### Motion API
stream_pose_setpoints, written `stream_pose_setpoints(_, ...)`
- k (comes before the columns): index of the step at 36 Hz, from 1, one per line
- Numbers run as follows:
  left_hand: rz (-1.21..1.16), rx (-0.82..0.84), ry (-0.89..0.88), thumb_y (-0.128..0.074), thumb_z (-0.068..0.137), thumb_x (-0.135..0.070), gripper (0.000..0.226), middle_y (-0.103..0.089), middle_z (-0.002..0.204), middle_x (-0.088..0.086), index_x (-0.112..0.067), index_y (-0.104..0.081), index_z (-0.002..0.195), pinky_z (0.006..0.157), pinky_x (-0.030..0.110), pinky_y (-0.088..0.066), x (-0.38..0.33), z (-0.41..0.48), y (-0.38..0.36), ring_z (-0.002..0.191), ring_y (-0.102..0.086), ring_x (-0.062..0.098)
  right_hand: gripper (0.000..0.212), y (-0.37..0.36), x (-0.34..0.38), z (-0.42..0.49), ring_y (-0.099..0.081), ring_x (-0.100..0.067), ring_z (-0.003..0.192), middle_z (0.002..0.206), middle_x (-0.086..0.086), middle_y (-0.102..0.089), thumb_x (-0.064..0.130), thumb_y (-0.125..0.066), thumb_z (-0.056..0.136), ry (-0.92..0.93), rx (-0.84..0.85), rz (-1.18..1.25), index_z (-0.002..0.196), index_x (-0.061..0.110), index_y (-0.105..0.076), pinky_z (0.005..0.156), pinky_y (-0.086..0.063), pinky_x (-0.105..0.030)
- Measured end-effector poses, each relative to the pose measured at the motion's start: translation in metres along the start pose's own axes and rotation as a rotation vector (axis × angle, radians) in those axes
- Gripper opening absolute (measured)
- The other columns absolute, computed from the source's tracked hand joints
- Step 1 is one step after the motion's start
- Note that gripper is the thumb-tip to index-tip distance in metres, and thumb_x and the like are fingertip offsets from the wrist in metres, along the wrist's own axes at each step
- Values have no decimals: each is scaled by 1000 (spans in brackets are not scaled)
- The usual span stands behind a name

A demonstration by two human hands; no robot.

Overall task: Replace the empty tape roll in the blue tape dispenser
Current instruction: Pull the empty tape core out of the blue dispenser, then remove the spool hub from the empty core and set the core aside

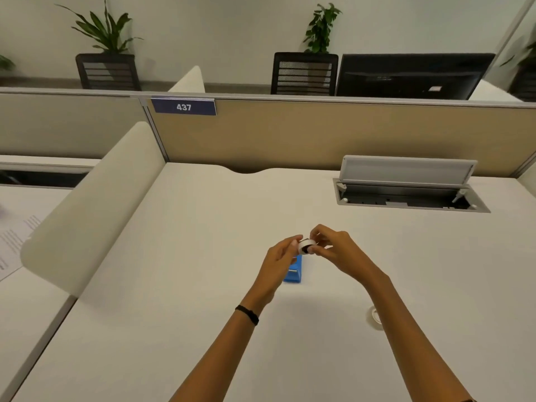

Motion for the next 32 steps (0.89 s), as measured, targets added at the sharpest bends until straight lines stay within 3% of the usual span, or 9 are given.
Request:
stream_pose_setpoints(2,-8,-1,6,-44,94,-36,33,-64,119,0,-23,-58,122,92,28,-50,-1,-9,-5,109,-60,14,18,-2,1,-12,-66,-5,76,90,-3,-69,21,-63,86,-11,-19,60,86,31,-49,72,-55,-15)
stream_pose_setpoints(6,-50,-28,13,-53,92,-27,25,-67,113,3,-22,-64,114,77,16,-53,1,-27,-10,100,-64,9,18,-6,4,-35,-68,2,78,85,4,-68,28,-62,85,-42,-53,185,83,40,-50,66,-53,-9)
stream_pose_setpoints(12,-105,-84,19,-57,89,-22,20,-71,103,-2,-25,-67,106,83,25,-54,5,-50,-11,99,-66,16,12,-19,8,-58,-68,-10,83,93,4,-67,19,-62,87,-57,-113,252,91,27,-55,70,-56,-15)
stream_pose_setpoints(15,-91,-139,6,-57,89,-24,21,-71,103,2,-22,-67,108,80,23,-55,8,-59,-9,97,-67,18,13,-24,14,-66,-66,-6,86,97,8,-65,19,-64,86,-45,-155,276,91,29,-57,69,-53,-11)
stream_pose_setpoints(21,-29,-220,22,-53,91,-25,26,-71,101,5,-14,-66,111,73,18,-56,22,-74,-11,92,-67,16,9,-41,12,-76,-65,-12,85,93,3,-66,13,-65,85,-101,-210,284,93,16,-62,68,-51,-7)
stream_pose_setpoints(26,-22,-249,38,-58,88,-19,23,-71,100,8,-11,-65,109,70,18,-57,35,-84,-18,90,-69,16,14,-55,-2,-83,-64,-22,83,97,-13,-70,12,-62,87,-229,-276,235,96,3,-66,75,-47,-18)
stream_pose_setpoints(32,45,-299,44,-59,88,-18,22,-72,100,11,-10,-65,108,71,15,-55,45,-89,-23,87,-69,15,18,-68,-12,-90,-62,-23,90,106,-16,-69,13,-58,90,-334,-237,218,102,2,-65,82,-46,-25)
Point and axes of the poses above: each hand's wrist, its own z-axis towards the middle knuckle, its own y-axis out of the back of the hand, x = y × z, the point moved 6 cm from there along z, towards the middle knuckle
